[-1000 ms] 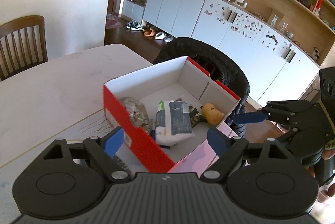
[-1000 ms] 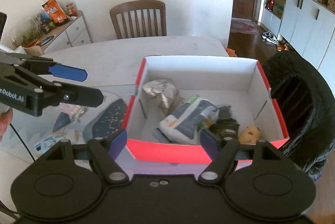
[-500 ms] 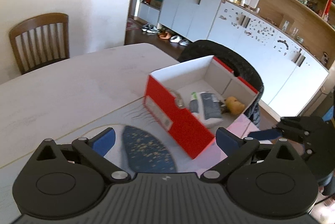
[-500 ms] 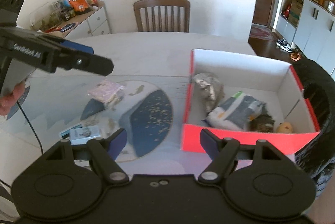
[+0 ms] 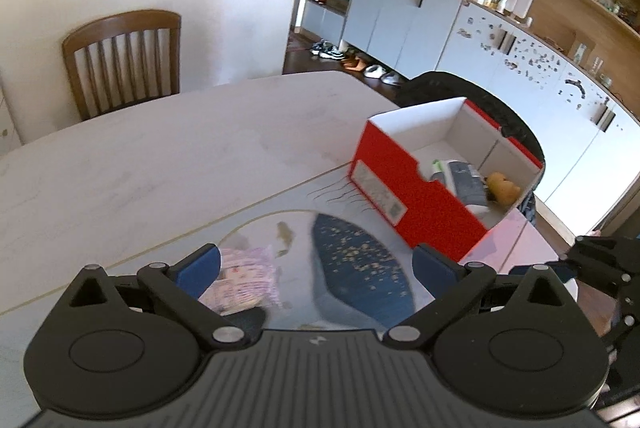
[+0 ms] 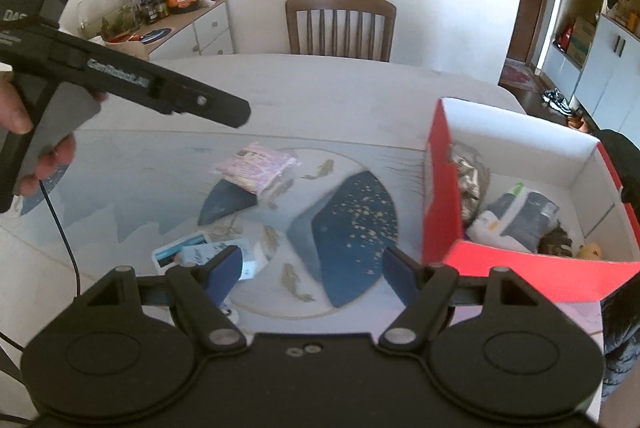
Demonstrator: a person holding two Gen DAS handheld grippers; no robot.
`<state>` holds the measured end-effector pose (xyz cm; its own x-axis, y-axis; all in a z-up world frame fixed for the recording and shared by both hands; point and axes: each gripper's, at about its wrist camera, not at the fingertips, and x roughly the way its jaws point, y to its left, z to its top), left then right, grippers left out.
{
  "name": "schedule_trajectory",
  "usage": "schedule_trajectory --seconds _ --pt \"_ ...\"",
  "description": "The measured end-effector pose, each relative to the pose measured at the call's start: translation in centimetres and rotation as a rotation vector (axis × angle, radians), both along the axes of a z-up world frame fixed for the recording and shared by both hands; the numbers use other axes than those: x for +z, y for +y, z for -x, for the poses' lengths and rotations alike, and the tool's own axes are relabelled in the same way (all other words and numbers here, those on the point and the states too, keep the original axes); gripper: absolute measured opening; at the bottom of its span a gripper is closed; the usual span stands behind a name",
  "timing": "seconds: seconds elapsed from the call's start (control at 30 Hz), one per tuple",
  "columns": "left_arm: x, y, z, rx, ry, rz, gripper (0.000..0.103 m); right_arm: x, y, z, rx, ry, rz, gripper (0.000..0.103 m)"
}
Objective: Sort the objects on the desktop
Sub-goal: 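Move both grippers back over the remaining snacks on the table, then grasp the pink-white bag with the left gripper while the right grasps the white milk carton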
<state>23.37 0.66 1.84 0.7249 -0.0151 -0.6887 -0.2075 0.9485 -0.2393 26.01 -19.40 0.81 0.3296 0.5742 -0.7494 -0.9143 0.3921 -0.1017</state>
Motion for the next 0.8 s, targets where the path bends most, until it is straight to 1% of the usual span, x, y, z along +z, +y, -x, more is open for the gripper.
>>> schedule_trajectory --seconds 0.2,0.3,0.43,0.53,0.6,0.8 --pt "-1.8 2.0 0.0 0.027 0.028 -0.016 0.103 -1.1 1.7 2.0 0.049 0.005 0.008 0.077" --pt "-2.7 2.7 0.0 0.034 0.043 -0.007 0.103 -2.1 2.8 3.0 0.073 -0.005 0.033 0.077" --pt "-3.6 3.1 -0.1 0.042 0.051 -0.011 0.103 -3.5 4.2 3.6 0.068 0.004 0.059 0.077" --pt "-4.1 3.5 -0.3 0.050 0.054 -0.006 0.103 -4.3 5.3 3.8 0.043 0.006 0.069 0.077" --pt "-4.4 3.9 -0.4 0.054 0.057 -0.002 0.103 -4.8 6.2 3.8 0.012 0.023 0.078 0.077" --pt "-5.1 4.6 -0.8 0.065 0.065 -0.006 0.103 -7.3 9.1 3.6 -0.126 0.052 0.135 0.077"
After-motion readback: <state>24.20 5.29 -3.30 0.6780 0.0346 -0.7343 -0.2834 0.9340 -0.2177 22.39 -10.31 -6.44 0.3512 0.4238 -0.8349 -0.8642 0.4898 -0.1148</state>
